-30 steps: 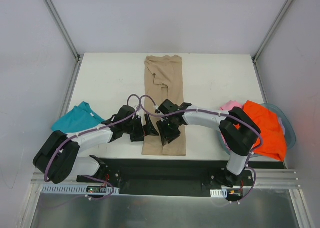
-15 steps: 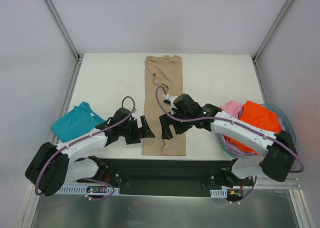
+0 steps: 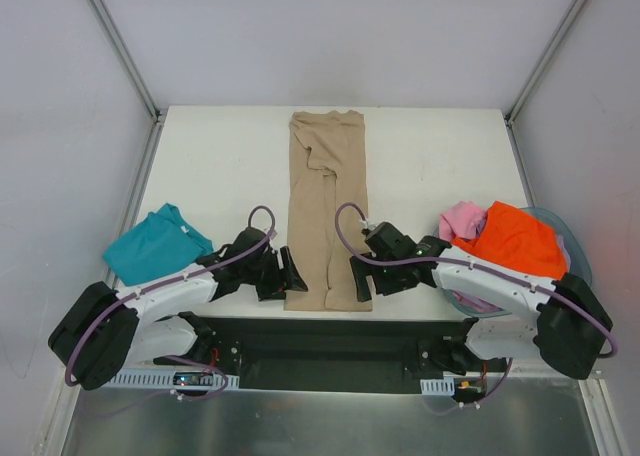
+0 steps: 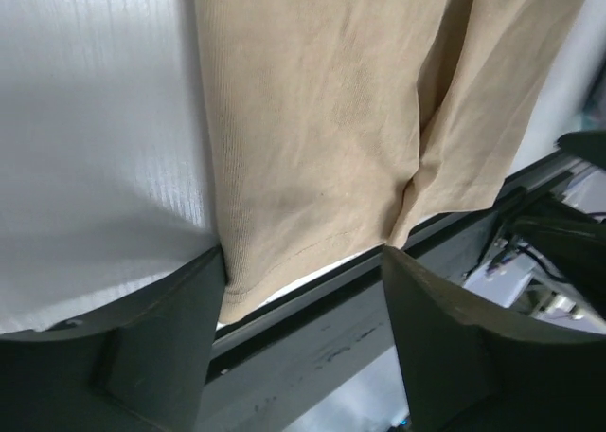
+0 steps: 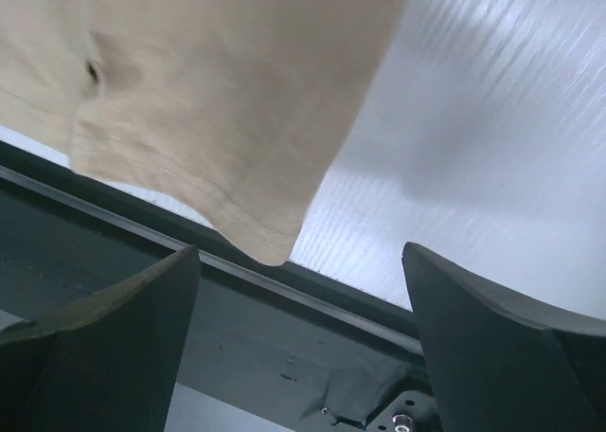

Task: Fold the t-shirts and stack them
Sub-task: Grab the bottom of the folded rectangular tshirt with both arms

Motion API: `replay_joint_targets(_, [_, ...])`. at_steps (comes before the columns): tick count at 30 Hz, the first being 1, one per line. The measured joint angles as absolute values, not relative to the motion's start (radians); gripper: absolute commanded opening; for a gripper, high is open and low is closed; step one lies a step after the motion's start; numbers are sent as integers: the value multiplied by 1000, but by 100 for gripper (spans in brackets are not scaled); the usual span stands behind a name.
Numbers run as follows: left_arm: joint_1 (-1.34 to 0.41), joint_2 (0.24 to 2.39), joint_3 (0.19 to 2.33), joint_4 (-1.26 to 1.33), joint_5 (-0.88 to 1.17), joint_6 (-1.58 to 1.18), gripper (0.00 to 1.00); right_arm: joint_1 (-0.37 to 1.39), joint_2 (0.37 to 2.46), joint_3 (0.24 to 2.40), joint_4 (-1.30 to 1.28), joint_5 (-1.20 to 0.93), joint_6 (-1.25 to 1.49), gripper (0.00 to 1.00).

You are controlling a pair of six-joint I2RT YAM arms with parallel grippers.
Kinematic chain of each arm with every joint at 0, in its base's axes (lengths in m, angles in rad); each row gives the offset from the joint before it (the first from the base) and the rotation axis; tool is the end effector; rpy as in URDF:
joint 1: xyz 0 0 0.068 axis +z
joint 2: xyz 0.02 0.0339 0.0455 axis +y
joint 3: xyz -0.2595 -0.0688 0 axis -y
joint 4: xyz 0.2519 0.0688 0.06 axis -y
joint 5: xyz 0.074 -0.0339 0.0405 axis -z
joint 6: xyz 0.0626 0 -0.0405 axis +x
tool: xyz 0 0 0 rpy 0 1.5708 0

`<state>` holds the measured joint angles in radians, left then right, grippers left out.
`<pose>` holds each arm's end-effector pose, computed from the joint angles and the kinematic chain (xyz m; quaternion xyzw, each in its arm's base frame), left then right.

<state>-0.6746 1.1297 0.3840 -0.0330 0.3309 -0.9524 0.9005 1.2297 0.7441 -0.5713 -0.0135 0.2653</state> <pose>0.1668 -0.1594 0.1278 -0.0631 0.9100 -0.3809 0.1510 0.1553 0.1973 0.1746 -0.3037 0.9182 0.1453 0.2086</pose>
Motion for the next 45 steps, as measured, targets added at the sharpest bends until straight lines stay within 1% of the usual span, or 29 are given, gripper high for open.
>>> replay_joint_targets(1, [-676, 1130, 382, -35, 330, -957, 52, 900, 1240, 736, -571, -19, 275, 82])
replay_joint_targets(2, [-680, 1130, 379, -39, 326, -961, 44, 900, 1255, 731, -569, -24, 285, 79])
replay_joint_targets(4, [-682, 1131, 376, -50, 312, -960, 39, 900, 1285, 728, -557, -36, 302, 73])
replay_joint_targets(5, [-682, 1133, 375, -56, 305, -963, 33, 900, 1299, 728, -548, -42, 308, 71])
replay_joint_targets(8, [-682, 1139, 371, -64, 297, -965, 29, 900, 1343, 728, -521, -57, 324, 61])
replay_joint_targets(9, [-682, 1142, 371, -66, 296, -966, 26, 900, 1349, 728, -517, -60, 327, 56])
replay_joint_targets(11, [-682, 1145, 371, -67, 294, -969, 23, 900, 1365, 721, -498, -70, 336, 51])
replay_joint_targets(12, [-682, 1145, 370, -69, 290, -971, 20, 900, 1370, 717, -491, -76, 340, 44])
replay_joint_targets(14, [-682, 1145, 368, -70, 286, -974, 17, 900, 1377, 705, -474, -92, 351, 38])
replay_joint_targets(15, [-682, 1145, 367, -71, 286, -977, 13, 900, 1379, 698, -467, -99, 357, 34])
replay_joint_targets(16, [-682, 1145, 366, -72, 285, -979, 8, 900, 1381, 689, -461, -109, 365, 33])
replay_joint_targets(18, [-688, 1144, 361, -73, 283, -984, 5, 899, 1378, 672, -448, -121, 380, 29])
replay_joint_targets(19, [-694, 1143, 356, -72, 283, -988, 0, 896, 1370, 662, -439, -125, 389, 27])
replay_joint_targets(20, [-699, 1139, 351, -69, 284, -992, 0, 894, 1359, 650, -429, -130, 397, 25])
replay_joint_targets(22, [-709, 1124, 340, -65, 284, -1003, 0, 894, 1338, 623, -404, -146, 414, 17])
replay_joint_targets(23, [-716, 1114, 332, -63, 283, -1010, 0, 894, 1325, 607, -388, -155, 422, 11])
replay_joint_targets(24, [-722, 1101, 323, -62, 283, -1017, 0, 894, 1312, 590, -371, -167, 432, 8])
replay_joint_targets(29, [-759, 1009, 284, -85, 279, -1053, 0, 921, 1266, 534, -319, -215, 469, 7])
replay_joint_targets(33, [-767, 912, 263, -112, 278, -1080, 0, 937, 1216, 521, -345, -222, 475, 7])
replay_joint_targets(36, [-767, 866, 264, -117, 277, -1085, 0, 937, 1167, 530, -384, -212, 469, 8])
replay_joint_targets(39, [-767, 869, 281, -121, 270, -1082, 0, 936, 1150, 583, -447, -190, 447, 8])
replay_joint_targets(42, [-764, 908, 350, -135, 245, -1061, 0, 916, 1159, 689, -506, -170, 402, 8])
replay_joint_targets(45, [-730, 968, 440, -137, 243, -1031, 0, 860, 1186, 793, -520, -163, 354, 8])
